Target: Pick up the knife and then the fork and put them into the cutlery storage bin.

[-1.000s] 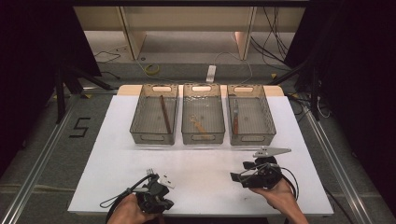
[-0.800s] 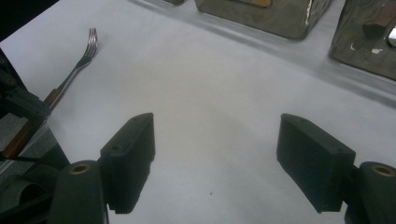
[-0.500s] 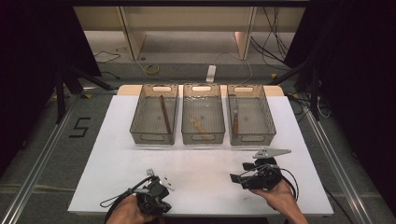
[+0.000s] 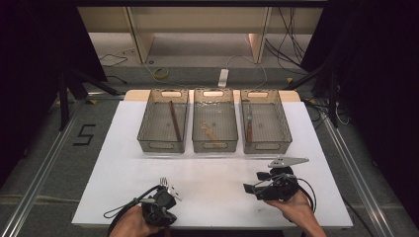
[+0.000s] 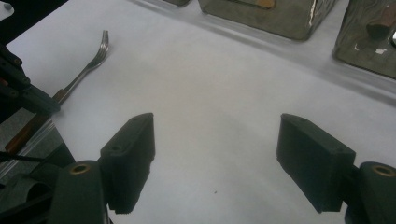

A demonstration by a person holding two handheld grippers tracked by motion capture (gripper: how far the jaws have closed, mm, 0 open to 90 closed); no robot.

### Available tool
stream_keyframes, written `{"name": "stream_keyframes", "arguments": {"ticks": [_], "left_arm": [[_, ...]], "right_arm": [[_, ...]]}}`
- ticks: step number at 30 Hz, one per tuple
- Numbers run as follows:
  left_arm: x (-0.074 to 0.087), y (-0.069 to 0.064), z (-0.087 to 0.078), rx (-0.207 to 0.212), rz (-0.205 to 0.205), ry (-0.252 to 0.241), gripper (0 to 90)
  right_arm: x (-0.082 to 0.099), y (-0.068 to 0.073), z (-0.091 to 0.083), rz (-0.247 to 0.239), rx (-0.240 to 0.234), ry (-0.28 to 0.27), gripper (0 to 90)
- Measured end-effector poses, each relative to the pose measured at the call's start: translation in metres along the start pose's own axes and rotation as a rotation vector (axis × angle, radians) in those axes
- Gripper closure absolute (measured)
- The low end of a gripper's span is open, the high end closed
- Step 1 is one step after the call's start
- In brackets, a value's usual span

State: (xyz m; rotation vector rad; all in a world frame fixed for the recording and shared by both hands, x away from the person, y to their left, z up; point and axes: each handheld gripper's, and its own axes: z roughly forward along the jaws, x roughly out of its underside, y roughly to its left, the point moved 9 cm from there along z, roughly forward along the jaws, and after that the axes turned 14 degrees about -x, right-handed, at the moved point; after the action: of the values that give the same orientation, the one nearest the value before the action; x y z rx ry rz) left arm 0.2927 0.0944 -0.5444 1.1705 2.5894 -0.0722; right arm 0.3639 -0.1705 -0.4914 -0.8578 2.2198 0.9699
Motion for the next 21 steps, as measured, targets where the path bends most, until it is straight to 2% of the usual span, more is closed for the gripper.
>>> {"name": "stream_keyframes", "arguments": {"ticks": [1,6,7,9,10,12,14,16,19,21], "left_arm": [[0.001,0.001,0.000,-0.004,0.011,0.006,89.0],[0.005,0.009,-0.002,-0.020,0.002,0.021,89.0],[0.006,0.011,-0.003,-0.026,-0.011,0.019,89.0],[0.005,0.018,-0.006,-0.050,-0.029,0.011,89.0],[0.007,0.023,-0.006,-0.076,-0.018,0.023,88.9],[0.009,0.031,-0.006,-0.097,-0.034,0.029,89.0],[0.014,0.034,-0.004,-0.083,-0.036,0.052,88.9],[0.012,0.034,-0.008,-0.077,-0.051,0.024,88.9],[0.007,0.032,-0.016,-0.082,-0.048,-0.010,88.9],[0.006,0.029,-0.020,-0.070,-0.052,-0.026,88.9]], "right_arm": [[0.000,0.000,0.000,0.000,-0.001,0.001,28.7],[0.000,0.001,0.001,-0.001,-0.004,0.001,28.7],[0.000,0.001,0.001,-0.002,-0.003,0.001,28.7],[0.000,0.001,0.001,-0.001,-0.003,0.001,28.7],[0.000,0.001,0.001,-0.001,-0.003,0.002,28.7],[0.000,0.001,0.001,-0.001,-0.003,0.004,28.7],[0.000,0.001,0.001,0.001,-0.003,0.005,28.7],[0.000,0.001,0.001,0.001,-0.004,0.006,28.7],[0.000,0.001,0.002,0.001,-0.005,0.008,28.7],[0.000,0.002,0.002,0.000,-0.006,0.010,28.7]]}}
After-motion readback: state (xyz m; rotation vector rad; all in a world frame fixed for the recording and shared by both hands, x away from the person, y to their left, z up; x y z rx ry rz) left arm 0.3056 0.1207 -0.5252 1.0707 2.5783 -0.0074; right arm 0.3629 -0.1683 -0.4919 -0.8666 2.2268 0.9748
